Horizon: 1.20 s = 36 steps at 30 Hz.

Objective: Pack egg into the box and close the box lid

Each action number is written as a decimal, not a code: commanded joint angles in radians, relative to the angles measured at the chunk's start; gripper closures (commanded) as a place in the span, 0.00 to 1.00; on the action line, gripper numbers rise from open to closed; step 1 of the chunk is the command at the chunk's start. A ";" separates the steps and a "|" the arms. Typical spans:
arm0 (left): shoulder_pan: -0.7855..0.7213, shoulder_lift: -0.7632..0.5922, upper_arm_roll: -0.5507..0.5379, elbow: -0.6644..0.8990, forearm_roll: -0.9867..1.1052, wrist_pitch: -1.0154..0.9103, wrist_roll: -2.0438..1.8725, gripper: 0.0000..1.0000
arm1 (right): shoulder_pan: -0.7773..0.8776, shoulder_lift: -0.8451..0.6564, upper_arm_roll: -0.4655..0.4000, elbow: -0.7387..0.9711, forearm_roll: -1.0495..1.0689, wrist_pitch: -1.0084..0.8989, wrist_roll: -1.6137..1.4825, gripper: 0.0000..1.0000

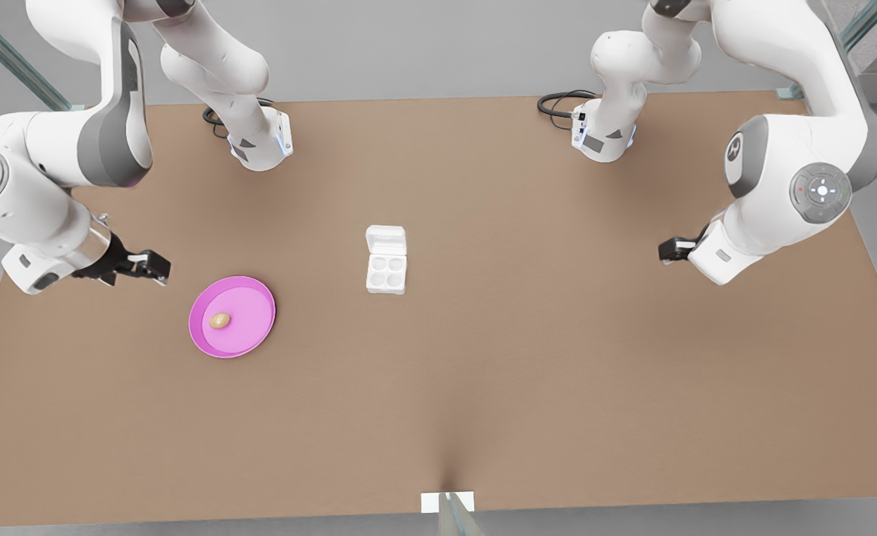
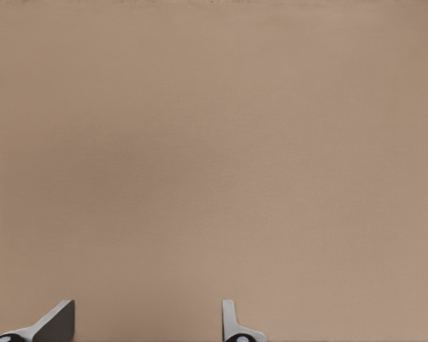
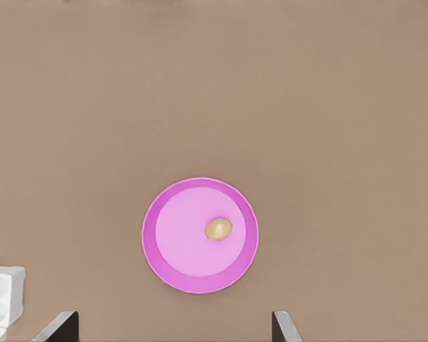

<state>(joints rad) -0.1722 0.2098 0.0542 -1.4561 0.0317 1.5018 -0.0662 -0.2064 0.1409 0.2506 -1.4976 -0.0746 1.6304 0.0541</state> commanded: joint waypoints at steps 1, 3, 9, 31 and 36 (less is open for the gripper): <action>-0.003 0.003 -0.004 0.000 0.008 0.101 -0.046 0.00 | 0.001 -0.001 0.002 0.004 -0.002 0.083 0.046 0.00; -0.010 0.034 -0.042 0.052 -0.001 0.092 -0.050 0.00 | 0.002 0.008 0.001 -0.004 -0.002 0.082 0.046 0.00; 0.002 -0.015 -0.137 0.051 0.027 -0.088 -0.044 0.00 | 0.002 0.261 0.002 -0.001 -0.019 0.270 0.056 0.00; 0.033 0.045 -0.129 0.057 -0.003 0.135 -0.096 0.00 | 0.018 0.275 0.033 -0.409 -0.175 0.629 0.128 0.00; 0.031 0.226 -0.129 0.369 -0.070 0.308 -0.159 0.00 | -0.091 0.302 0.041 -0.423 -0.191 0.714 0.127 0.00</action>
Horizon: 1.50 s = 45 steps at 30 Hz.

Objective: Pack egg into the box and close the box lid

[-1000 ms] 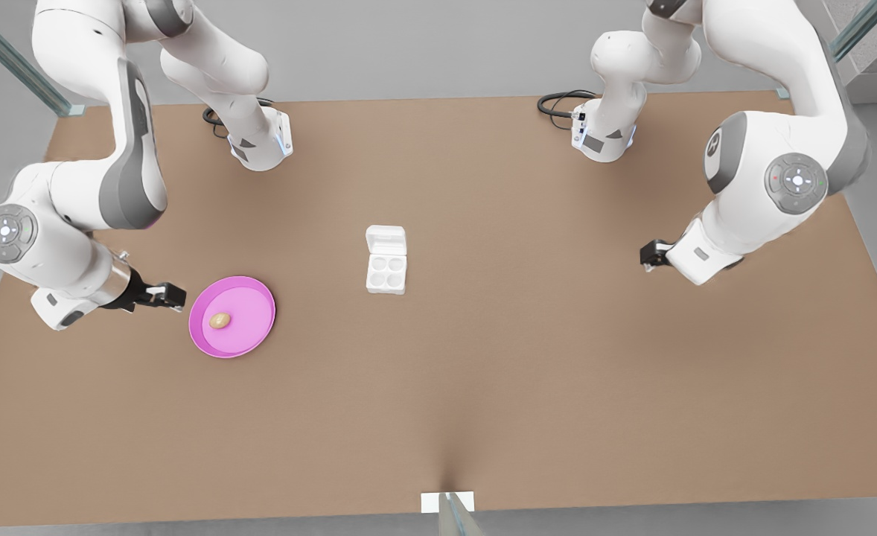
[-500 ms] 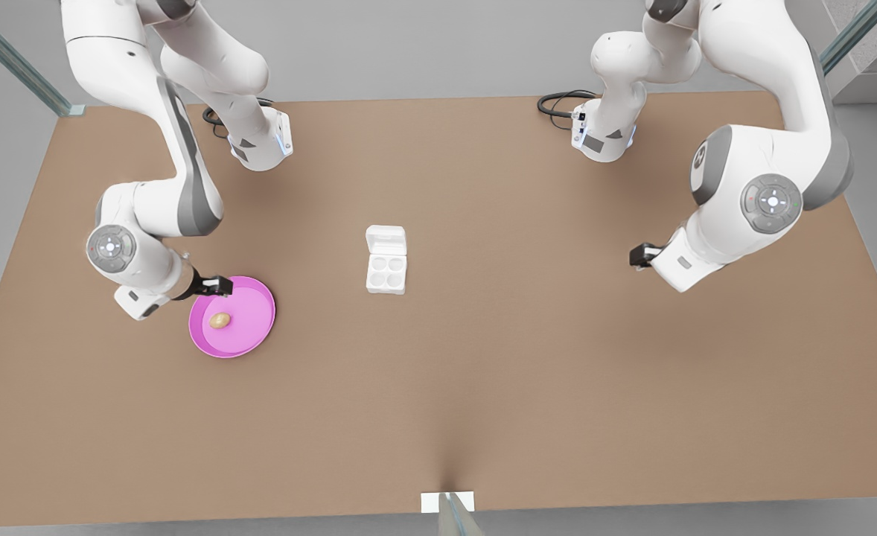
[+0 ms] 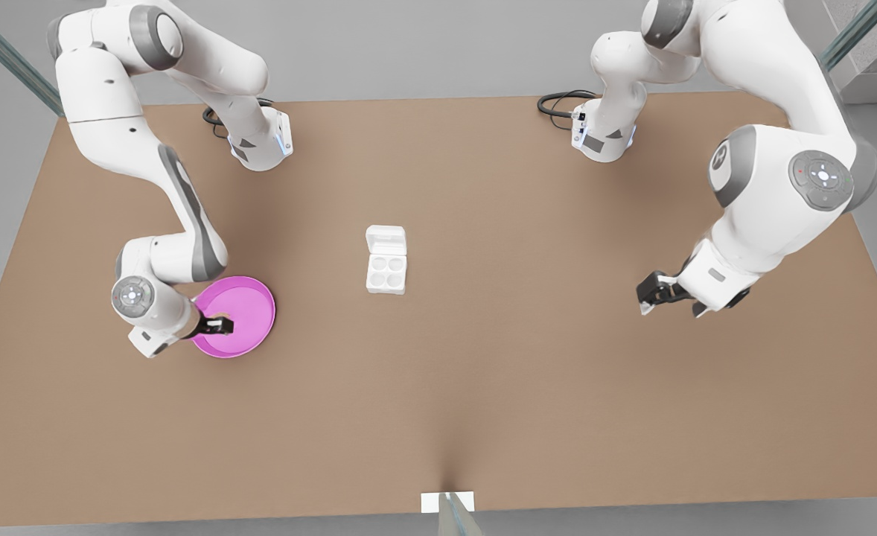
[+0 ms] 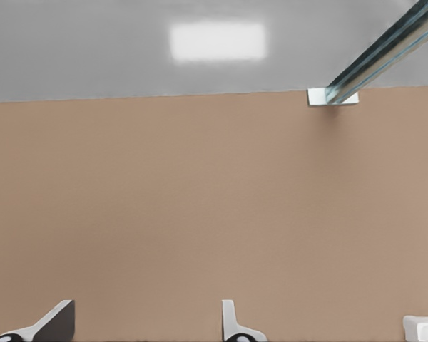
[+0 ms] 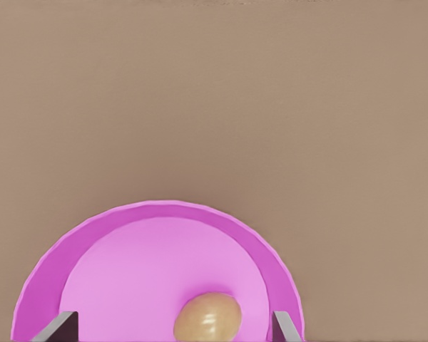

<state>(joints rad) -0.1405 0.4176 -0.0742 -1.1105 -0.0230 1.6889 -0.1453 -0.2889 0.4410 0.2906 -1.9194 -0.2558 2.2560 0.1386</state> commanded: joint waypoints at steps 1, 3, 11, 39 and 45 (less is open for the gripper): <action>0.004 0.030 0.001 0.023 -0.015 0.123 -0.024 0.00 | -0.010 0.013 0.001 -0.001 -0.008 0.106 0.042 0.00; -0.001 0.082 0.001 0.014 -0.017 0.221 -0.023 0.00 | -0.010 0.042 0.001 -0.004 -0.013 0.152 0.039 0.00; 0.007 0.125 -0.007 0.000 -0.020 0.253 -0.020 0.00 | -0.007 -0.123 0.067 -0.265 0.001 0.280 0.044 0.00; 0.002 0.135 0.001 -0.101 0.084 0.285 -0.033 0.00 | -0.253 0.021 0.150 -0.308 -0.135 0.410 0.027 0.00; 0.002 0.142 -0.001 -0.098 0.124 0.291 -0.034 0.00 | -0.251 0.019 0.150 -0.313 -0.134 0.418 0.027 0.00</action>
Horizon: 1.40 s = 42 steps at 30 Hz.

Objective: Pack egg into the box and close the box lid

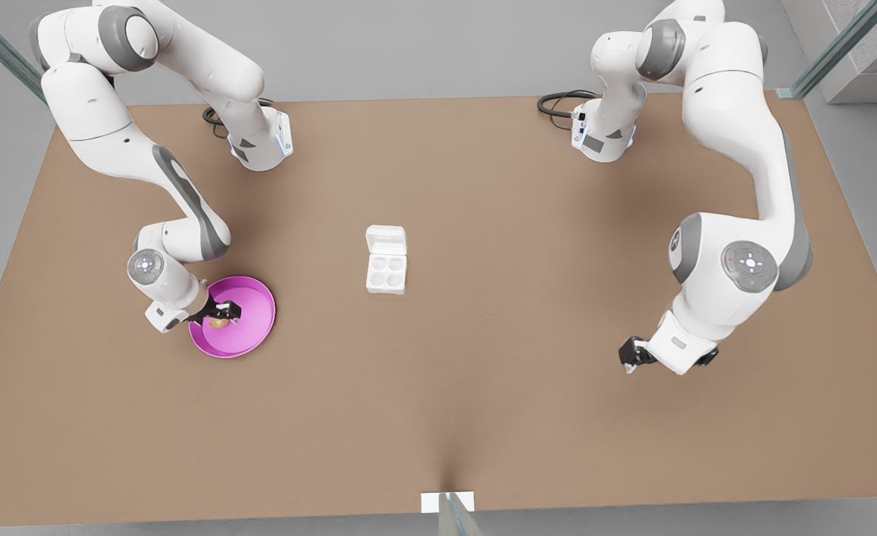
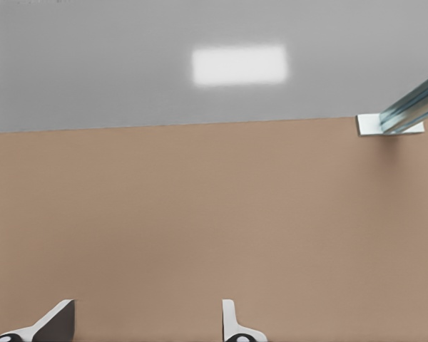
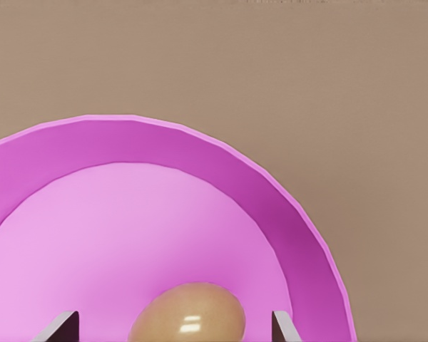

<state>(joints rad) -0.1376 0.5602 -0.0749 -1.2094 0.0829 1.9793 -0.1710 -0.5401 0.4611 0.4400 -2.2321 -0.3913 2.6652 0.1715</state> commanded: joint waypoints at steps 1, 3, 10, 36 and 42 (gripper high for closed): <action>0.000 -0.002 0.000 0.001 0.018 0.001 -0.007 0.00 | 0.000 -0.001 0.000 0.000 0.002 0.009 -0.006 0.03; 0.000 -0.002 0.000 -0.001 0.018 0.001 -0.008 0.00 | 0.002 0.001 0.000 0.000 0.002 0.009 -0.006 0.22; 0.001 0.000 0.000 0.001 0.018 0.001 -0.008 0.00 | -0.009 0.004 0.000 0.002 0.000 0.009 -0.006 0.21; 0.000 0.000 0.000 -0.001 0.020 0.001 -0.008 0.00 | 0.014 -0.087 0.031 0.043 0.014 -0.123 0.011 0.38; 0.000 0.000 0.000 -0.001 0.020 0.001 -0.008 0.00 | 0.134 -0.056 0.059 0.229 0.120 -0.301 0.098 0.37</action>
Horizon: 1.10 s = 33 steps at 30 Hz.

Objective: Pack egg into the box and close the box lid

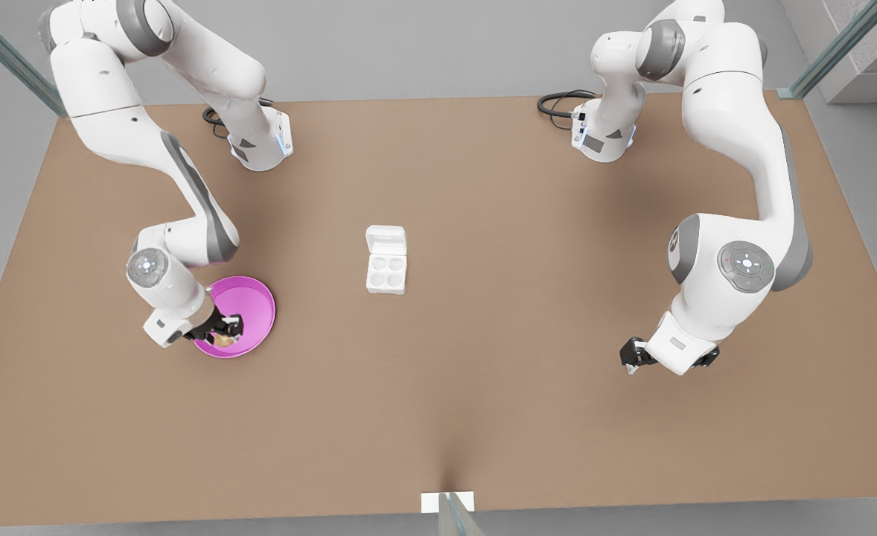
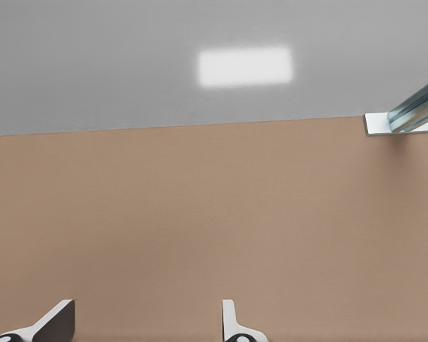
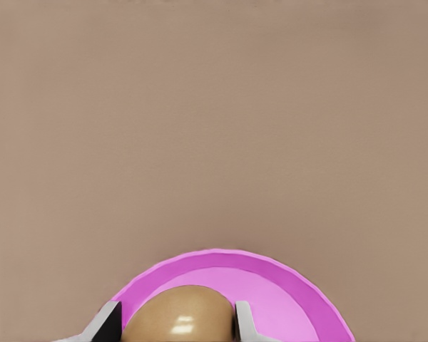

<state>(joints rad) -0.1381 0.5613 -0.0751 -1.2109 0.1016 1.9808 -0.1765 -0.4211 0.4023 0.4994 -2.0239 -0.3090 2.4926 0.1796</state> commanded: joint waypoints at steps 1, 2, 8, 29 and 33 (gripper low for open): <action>0.000 -0.001 0.000 0.001 0.001 -0.002 -0.003 0.00 | 0.053 0.012 -0.005 0.057 0.045 -0.173 0.112 0.37; 0.000 -0.001 0.000 -0.001 0.001 -0.002 -0.003 0.00 | 0.090 0.021 -0.007 0.082 0.067 -0.192 0.141 0.37; 0.000 -0.001 0.000 -0.004 0.000 -0.002 -0.003 0.00 | 0.326 0.049 -0.117 0.175 0.140 -0.250 0.261 0.37; -0.003 -0.003 0.000 -0.024 0.001 -0.002 -0.005 0.00 | 1.050 0.053 -0.598 0.231 0.472 -0.293 0.442 0.35; -0.015 -0.008 0.001 -0.041 0.003 -0.002 -0.006 0.00 | 1.099 -0.025 -0.599 0.123 0.475 -0.279 0.472 0.35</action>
<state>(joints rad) -0.1481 0.5573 -0.0738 -1.2461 0.1020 1.9789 -0.1780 0.6747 0.3917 -0.0994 -1.8809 0.1608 2.2123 0.5046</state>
